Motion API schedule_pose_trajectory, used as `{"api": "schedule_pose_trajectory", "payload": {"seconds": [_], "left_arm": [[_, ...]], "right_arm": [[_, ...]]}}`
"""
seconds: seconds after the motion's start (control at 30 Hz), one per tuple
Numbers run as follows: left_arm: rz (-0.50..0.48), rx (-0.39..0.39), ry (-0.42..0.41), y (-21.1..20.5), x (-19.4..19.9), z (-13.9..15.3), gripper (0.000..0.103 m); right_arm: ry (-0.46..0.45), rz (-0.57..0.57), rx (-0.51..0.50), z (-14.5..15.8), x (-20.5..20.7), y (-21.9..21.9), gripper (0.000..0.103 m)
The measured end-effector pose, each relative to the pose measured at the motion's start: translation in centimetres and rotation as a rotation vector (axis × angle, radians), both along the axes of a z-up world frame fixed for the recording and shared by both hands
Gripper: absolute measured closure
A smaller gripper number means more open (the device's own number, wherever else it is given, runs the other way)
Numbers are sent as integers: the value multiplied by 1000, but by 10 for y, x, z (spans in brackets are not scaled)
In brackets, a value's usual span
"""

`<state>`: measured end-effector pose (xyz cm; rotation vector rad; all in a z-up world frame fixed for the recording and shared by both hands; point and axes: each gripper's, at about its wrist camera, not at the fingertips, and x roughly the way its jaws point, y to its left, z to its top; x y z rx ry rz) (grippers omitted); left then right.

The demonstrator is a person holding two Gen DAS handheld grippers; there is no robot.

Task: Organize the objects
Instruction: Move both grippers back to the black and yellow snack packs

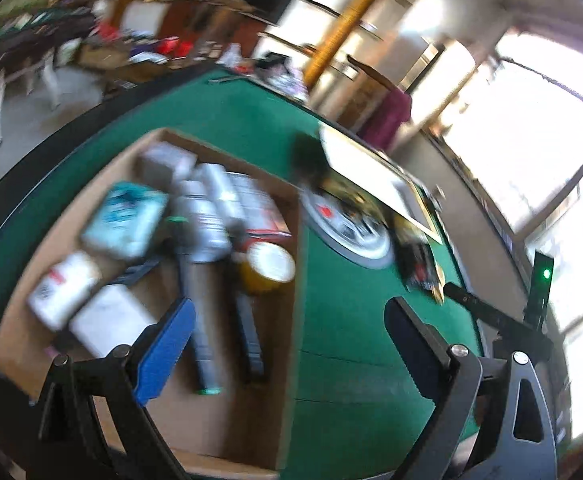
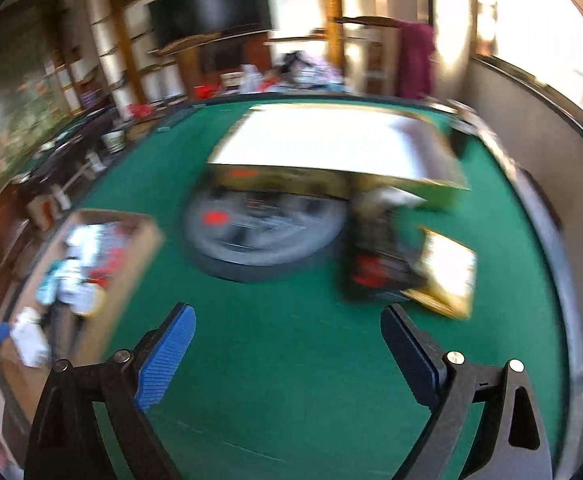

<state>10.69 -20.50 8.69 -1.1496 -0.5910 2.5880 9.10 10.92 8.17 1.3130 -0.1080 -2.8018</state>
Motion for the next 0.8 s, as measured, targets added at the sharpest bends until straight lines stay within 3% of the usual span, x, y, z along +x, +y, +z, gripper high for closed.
{"api": "schedule_pose_trajectory", "payload": {"seconds": [0.17,0.33,0.47,0.63,0.8], "left_arm": [[-174,-90,-21,71,-5,-2,8],[-258,-151,-57,111,-2,-11,8],[-263,-194,-81,123,-3,-7,8],[-224,-275,-36,132,-7,9,8],[-197,-305,-6,139,-15,18,8]], "right_arm": [[-8,-142,20,-12,19,59,6],[23,-190,56,-13,24,71,5],[62,-185,121,-9,12,63,5],[133,-202,151,3,3,57,5],[202,-204,164,22,-10,51,2]]}}
